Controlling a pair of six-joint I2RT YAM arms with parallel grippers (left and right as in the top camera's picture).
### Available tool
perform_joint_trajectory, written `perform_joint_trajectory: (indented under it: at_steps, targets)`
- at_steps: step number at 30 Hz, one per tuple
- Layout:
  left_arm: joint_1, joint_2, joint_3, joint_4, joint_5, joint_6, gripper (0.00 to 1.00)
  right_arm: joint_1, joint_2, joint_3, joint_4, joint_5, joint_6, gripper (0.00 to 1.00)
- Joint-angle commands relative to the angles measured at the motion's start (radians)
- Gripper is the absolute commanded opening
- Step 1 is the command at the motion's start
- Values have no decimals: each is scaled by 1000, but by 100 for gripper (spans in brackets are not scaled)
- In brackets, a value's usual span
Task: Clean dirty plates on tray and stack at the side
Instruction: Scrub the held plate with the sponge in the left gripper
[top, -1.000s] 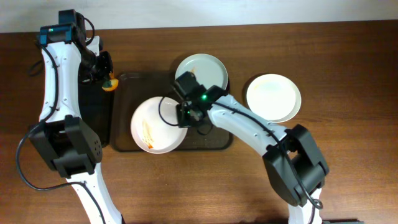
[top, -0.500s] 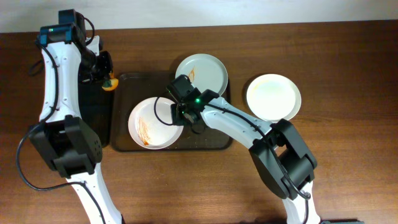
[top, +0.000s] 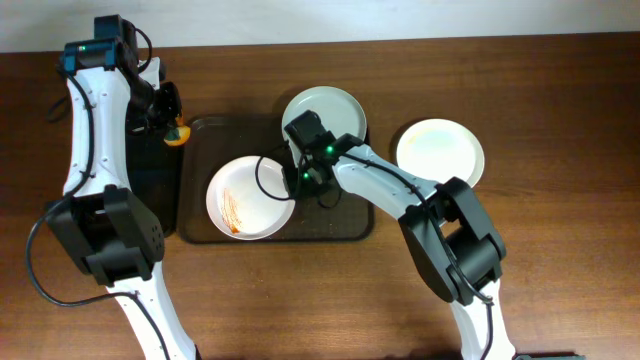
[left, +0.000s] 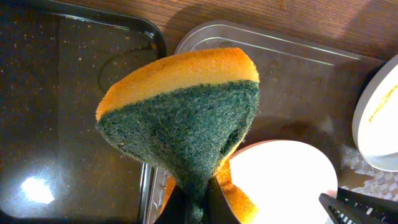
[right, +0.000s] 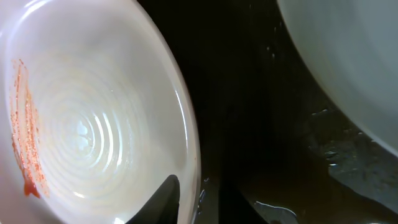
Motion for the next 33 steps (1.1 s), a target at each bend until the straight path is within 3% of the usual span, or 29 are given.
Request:
perform_joint_trajectory:
  at_steps: [1,3,10,15,20,24,33]
  targets:
    - [-19,-2,17,2,-3,19,1,4,24,25,10,-10,26,17]
    - [-34,-2,16,2,-3,19,1,4,43,25,32,4,109,4]
    - [-51,-2,-45,-1,-3,19,1,5,58,25,67,19,467,4]
    - [-62,-2,-146,-1,47,19,1,5,60,24,92,34,469,4]
    - [-107,-2,-325,109,53,20,1,5,74,24,94,20,444,4]
    - [-146,-2,-399,171,57,116,1,5,74,24,96,17,434,4]
    - [-177,-2,-643,187,-64,83,1,5,74,24,97,11,419,4]
